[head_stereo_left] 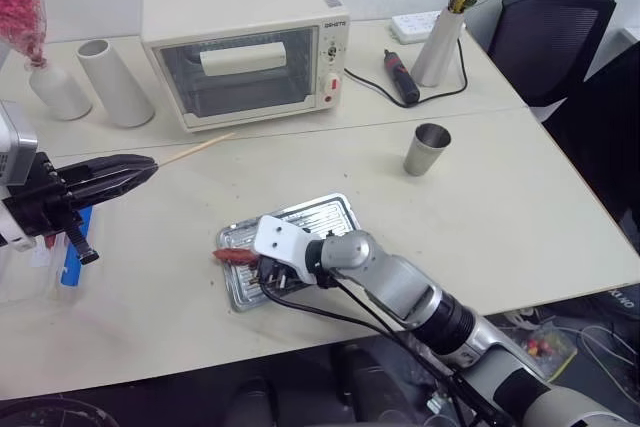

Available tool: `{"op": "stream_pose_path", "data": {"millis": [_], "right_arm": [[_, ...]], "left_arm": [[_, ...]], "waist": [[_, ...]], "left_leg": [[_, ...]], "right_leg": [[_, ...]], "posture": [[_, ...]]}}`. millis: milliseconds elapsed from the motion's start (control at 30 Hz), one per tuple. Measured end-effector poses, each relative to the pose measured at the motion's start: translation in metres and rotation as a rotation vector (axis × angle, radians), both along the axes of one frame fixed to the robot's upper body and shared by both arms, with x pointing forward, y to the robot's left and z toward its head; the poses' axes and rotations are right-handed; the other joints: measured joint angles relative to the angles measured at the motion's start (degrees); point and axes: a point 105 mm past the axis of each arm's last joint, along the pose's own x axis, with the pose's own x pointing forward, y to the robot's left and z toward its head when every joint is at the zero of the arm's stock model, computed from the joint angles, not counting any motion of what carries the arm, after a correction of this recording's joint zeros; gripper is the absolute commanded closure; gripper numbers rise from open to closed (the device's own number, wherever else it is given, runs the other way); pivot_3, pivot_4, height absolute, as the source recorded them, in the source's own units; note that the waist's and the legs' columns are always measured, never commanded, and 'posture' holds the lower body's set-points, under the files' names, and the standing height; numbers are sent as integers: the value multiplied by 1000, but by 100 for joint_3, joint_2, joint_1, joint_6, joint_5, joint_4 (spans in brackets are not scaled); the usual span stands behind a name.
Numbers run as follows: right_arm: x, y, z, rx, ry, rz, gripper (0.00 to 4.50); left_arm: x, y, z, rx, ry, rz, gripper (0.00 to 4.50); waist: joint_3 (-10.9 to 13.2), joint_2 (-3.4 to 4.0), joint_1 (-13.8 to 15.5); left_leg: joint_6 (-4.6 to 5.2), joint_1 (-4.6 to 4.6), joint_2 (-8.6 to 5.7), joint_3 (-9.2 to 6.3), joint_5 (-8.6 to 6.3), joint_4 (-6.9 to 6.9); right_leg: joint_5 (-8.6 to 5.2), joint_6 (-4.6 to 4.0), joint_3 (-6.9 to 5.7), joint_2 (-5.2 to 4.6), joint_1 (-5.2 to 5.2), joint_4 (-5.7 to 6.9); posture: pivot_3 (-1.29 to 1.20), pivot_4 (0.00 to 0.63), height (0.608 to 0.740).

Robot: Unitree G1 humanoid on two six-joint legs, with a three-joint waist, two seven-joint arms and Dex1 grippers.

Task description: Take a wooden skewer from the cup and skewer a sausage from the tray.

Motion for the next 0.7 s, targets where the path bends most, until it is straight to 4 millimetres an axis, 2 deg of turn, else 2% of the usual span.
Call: {"op": "stream_pose_path", "data": {"millis": [100, 233, 533, 700], "right_arm": [[4, -9, 0, -8, -3, 23, 3184], [5, -8, 0, 6, 15, 48, 3184], [1, 14, 0, 51, 57, 82, 3184], [7, 22, -1, 52, 36, 77, 3184]], "left_arm": [[2, -2, -2, 7, 5, -5, 4500], [3, -3, -4, 12, 4, -9, 4500], [3, -3, -3, 12, -4, -11, 4500], [4, -3, -3, 12, -7, -4, 4500]], "waist": [[0, 0, 0], [-1, -1, -9], [-3, -4, -13], [-3, -5, -18]], "left_leg": [[0, 0, 0, 0, 0, 0], [-1, 4, 2, -1, 1, 0], [-6, 3, 2, -1, 5, 2], [-10, 4, 2, -1, 7, 2]], "right_leg": [[0, 0, 0, 1, 0, 2], [-1, -2, 0, 3, 0, 7], [-1, -4, -2, 2, 0, 14], [-1, -4, -2, 2, 0, 18]], "posture": [[0, 150, 740], [0, 150, 740], [0, 150, 740], [0, 150, 740]]}}
